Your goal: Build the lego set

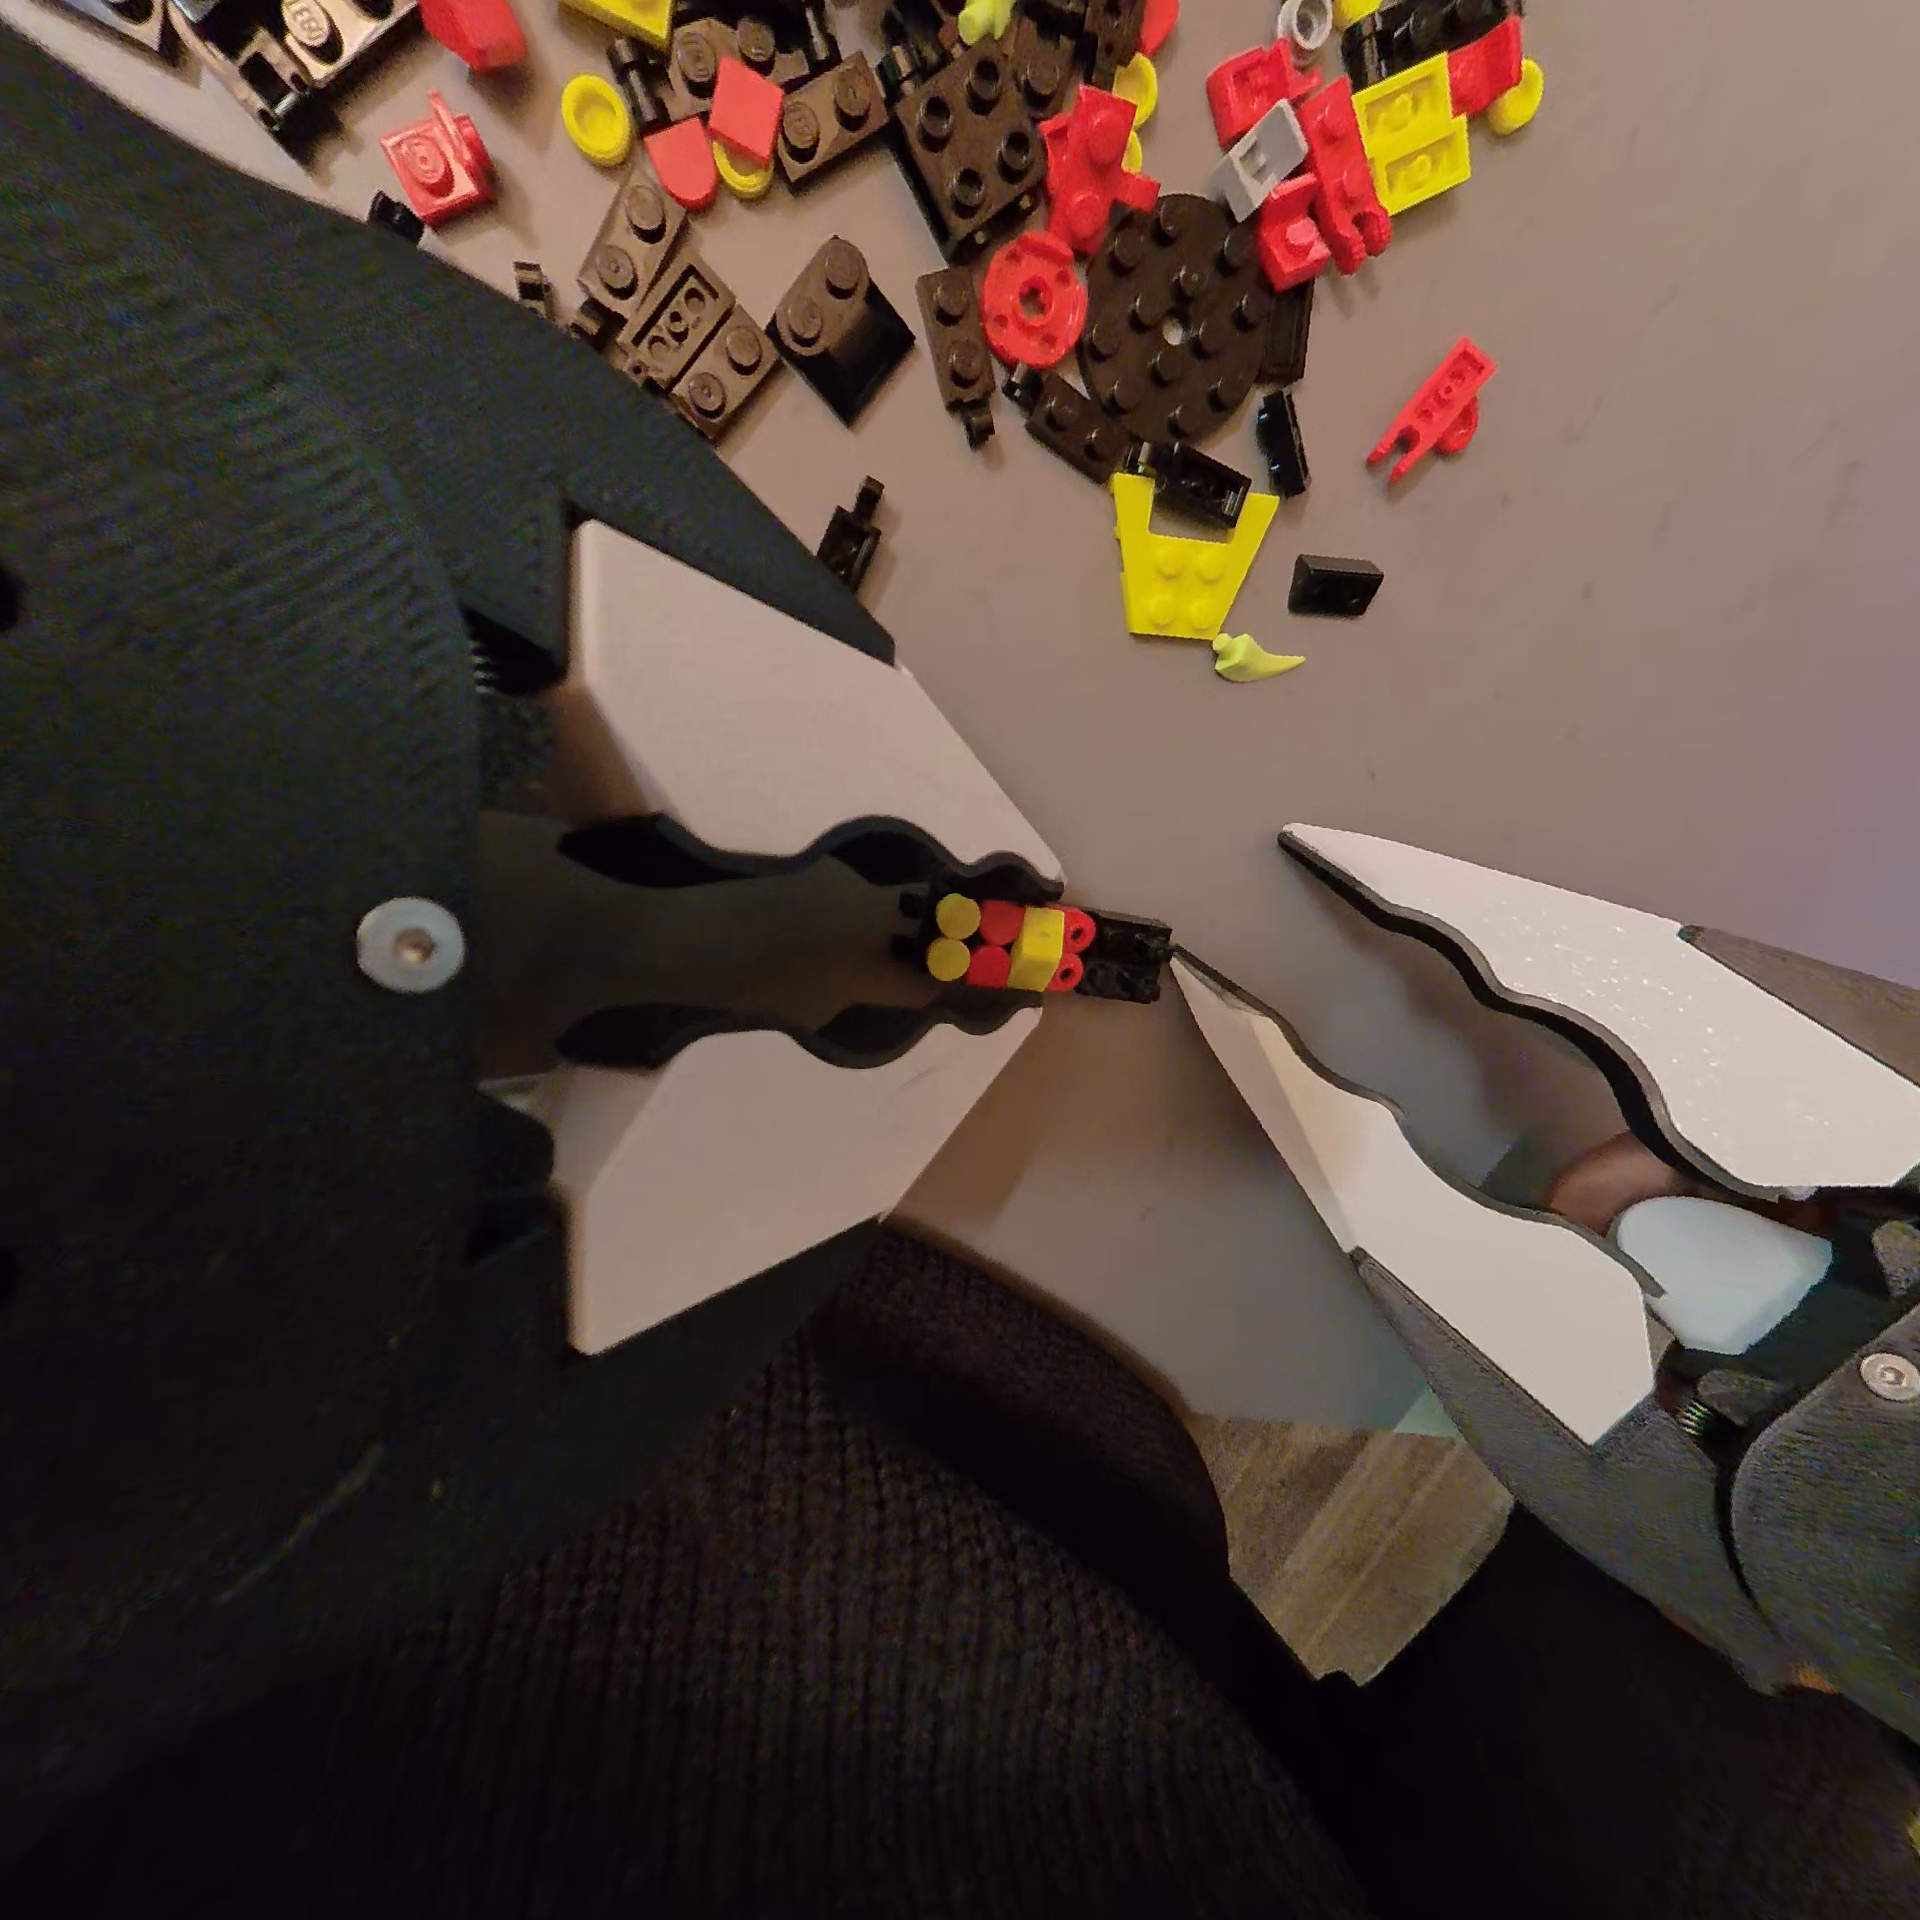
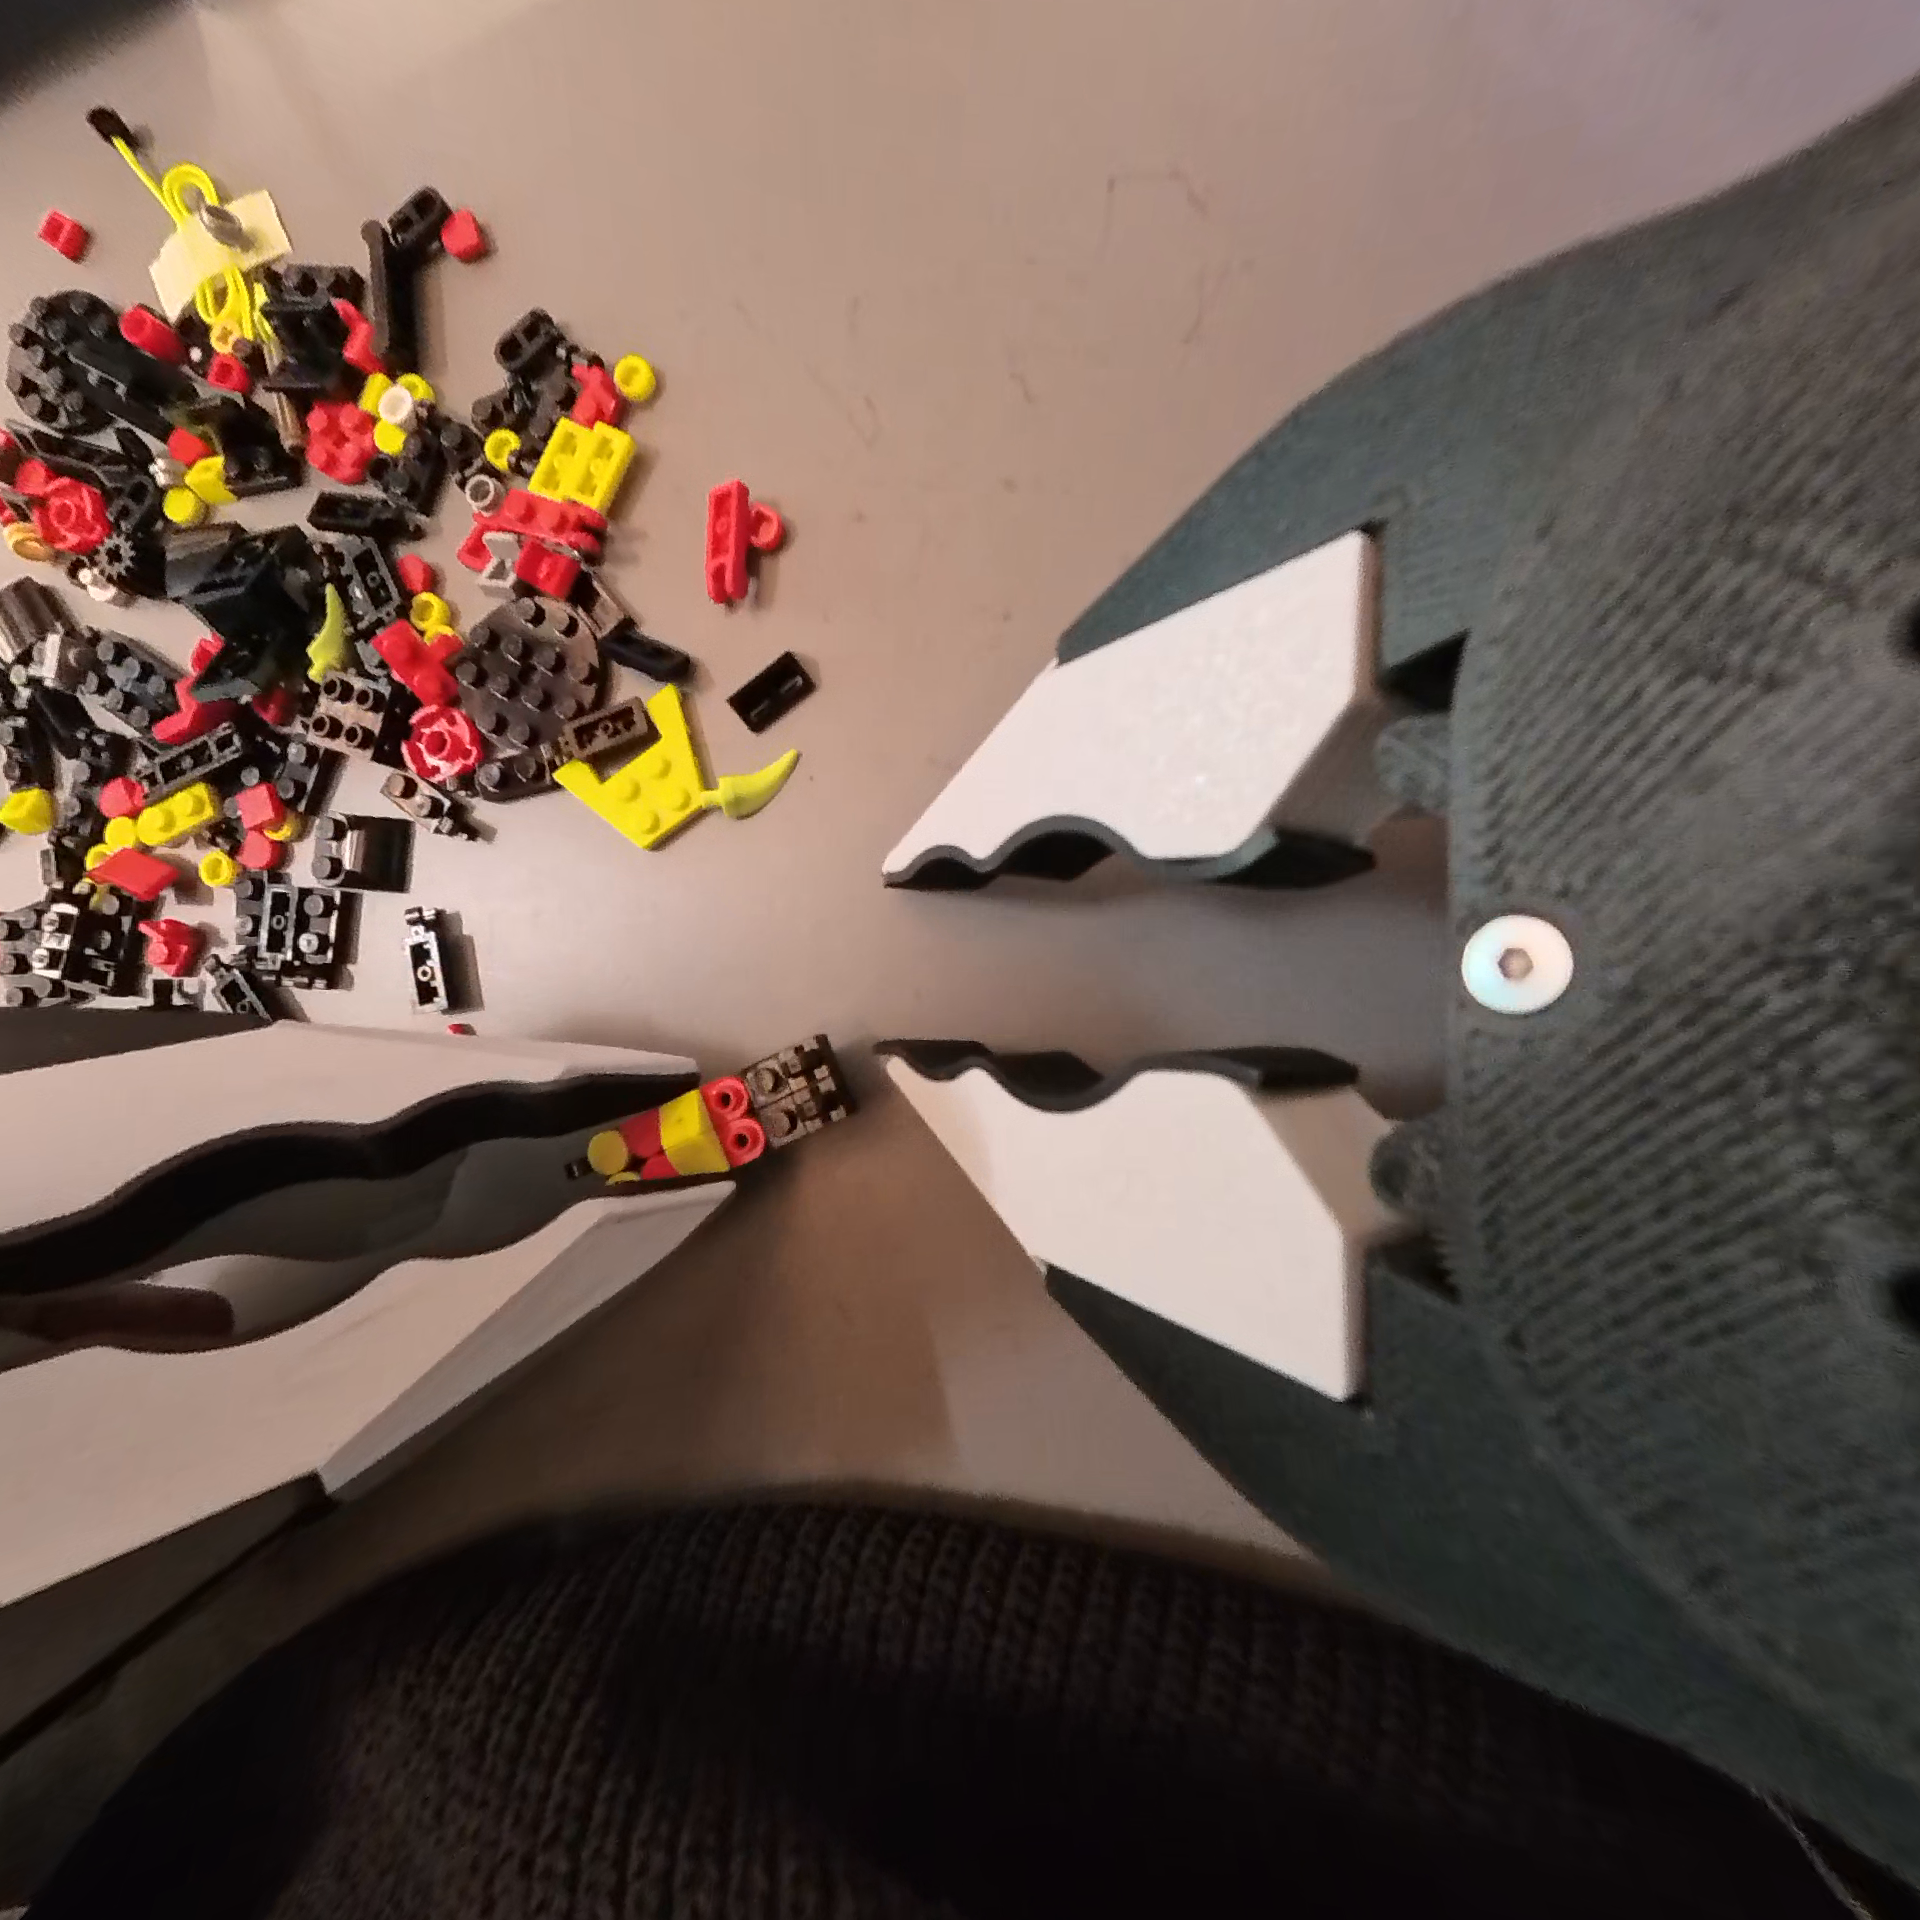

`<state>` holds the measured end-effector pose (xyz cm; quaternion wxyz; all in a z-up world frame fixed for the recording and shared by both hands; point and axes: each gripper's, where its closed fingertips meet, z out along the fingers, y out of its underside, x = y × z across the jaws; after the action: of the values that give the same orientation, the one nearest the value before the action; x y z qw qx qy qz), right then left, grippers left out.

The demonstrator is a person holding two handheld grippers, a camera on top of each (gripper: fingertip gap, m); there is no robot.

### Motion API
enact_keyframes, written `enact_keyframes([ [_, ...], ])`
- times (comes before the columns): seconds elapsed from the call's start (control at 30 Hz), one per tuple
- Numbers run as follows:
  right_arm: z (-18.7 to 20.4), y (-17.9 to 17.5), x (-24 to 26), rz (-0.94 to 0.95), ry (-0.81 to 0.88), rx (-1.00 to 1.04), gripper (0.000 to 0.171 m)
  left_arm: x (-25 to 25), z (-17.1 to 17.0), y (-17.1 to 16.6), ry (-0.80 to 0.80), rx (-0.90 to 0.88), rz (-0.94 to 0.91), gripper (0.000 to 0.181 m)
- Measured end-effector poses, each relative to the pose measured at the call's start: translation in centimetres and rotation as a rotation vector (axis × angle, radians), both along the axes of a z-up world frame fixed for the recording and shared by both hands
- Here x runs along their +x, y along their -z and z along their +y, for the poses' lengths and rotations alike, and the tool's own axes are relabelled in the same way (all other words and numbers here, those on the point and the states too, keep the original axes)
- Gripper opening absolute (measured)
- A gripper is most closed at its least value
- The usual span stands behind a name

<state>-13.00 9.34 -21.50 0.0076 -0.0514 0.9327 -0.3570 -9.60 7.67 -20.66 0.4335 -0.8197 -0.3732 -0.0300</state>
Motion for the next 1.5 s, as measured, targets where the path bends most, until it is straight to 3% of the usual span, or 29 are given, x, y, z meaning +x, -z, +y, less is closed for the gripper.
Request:
enact_keyframes([
  [1.27,-0.1,0.0,0.0,-0.032,0.009,-0.022,0.028,0.2,0.0,0.4,0.007,-0.022,-0.006,0.016],
  [1.4,0.1,-0.1,-0.4,-0.08,0.053,-0.043,0.035,0.0,-0.2,0.3,0.001,-0.027,0.006,0.018],
  [1.5,0.1,-2.2,-1.6,-0.093,0.13,-0.142,0.038,-0.9,-0.6,-0.9,-0.042,0.017,0.032,0.024],
])
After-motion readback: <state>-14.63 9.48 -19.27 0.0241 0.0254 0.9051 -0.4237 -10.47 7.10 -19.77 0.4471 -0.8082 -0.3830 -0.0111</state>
